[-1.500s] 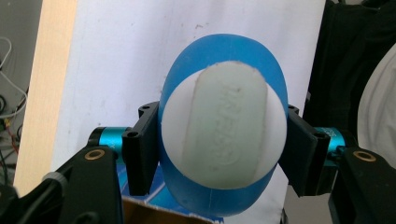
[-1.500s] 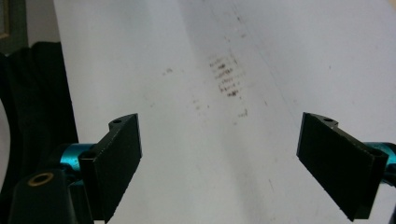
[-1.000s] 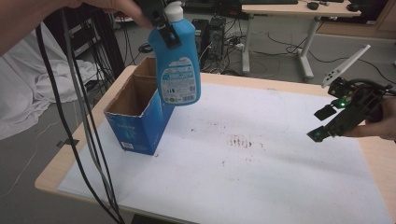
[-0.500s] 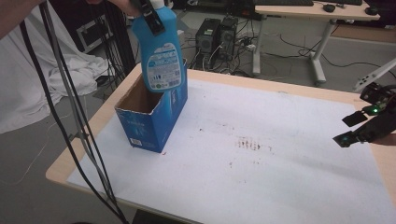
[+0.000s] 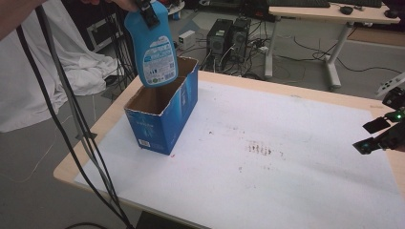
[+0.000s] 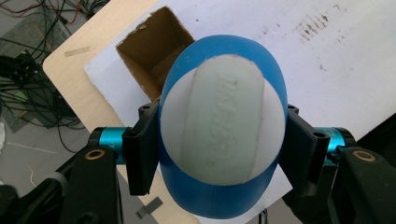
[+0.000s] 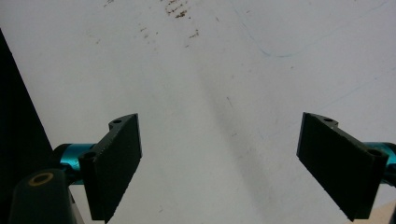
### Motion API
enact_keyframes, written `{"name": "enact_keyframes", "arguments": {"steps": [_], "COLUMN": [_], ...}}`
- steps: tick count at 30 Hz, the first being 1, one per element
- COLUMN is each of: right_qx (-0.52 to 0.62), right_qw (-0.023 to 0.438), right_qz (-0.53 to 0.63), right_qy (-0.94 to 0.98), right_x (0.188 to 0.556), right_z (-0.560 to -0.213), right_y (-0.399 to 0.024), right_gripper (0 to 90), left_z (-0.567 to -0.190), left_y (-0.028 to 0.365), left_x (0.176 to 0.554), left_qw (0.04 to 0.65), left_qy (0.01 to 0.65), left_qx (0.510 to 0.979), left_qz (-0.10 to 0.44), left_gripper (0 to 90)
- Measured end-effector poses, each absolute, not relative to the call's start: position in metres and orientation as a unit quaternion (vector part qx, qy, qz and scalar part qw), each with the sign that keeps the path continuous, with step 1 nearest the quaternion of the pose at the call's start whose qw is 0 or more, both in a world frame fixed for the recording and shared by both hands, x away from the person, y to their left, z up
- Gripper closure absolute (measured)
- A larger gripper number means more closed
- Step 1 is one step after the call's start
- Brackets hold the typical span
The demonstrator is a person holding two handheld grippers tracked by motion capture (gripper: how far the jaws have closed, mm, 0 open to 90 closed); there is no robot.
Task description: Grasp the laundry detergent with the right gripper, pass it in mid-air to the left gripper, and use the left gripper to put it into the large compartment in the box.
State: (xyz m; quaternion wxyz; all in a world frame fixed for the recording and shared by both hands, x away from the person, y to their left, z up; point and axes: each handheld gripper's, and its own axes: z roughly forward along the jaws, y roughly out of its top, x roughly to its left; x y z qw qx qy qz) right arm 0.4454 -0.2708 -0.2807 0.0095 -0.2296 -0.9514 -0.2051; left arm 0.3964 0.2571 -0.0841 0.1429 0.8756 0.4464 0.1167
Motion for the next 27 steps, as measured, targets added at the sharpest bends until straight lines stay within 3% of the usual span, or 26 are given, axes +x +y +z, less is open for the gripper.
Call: {"name": "enact_keyframes", "arguments": {"steps": [27], "right_qx": [-0.239], "right_qw": [0.005], "right_qz": [-0.207], "right_qy": [-0.949], "right_x": [0.454], "right_z": [-0.282], "right_y": [-0.280], "right_gripper": [13.2], "left_z": [-0.125], "left_y": [0.264], "left_x": [0.406], "left_qw": [0.123], "left_qy": [0.488], "left_qx": [0.856], "left_qz": [0.115], "left_gripper": [37.8]}}
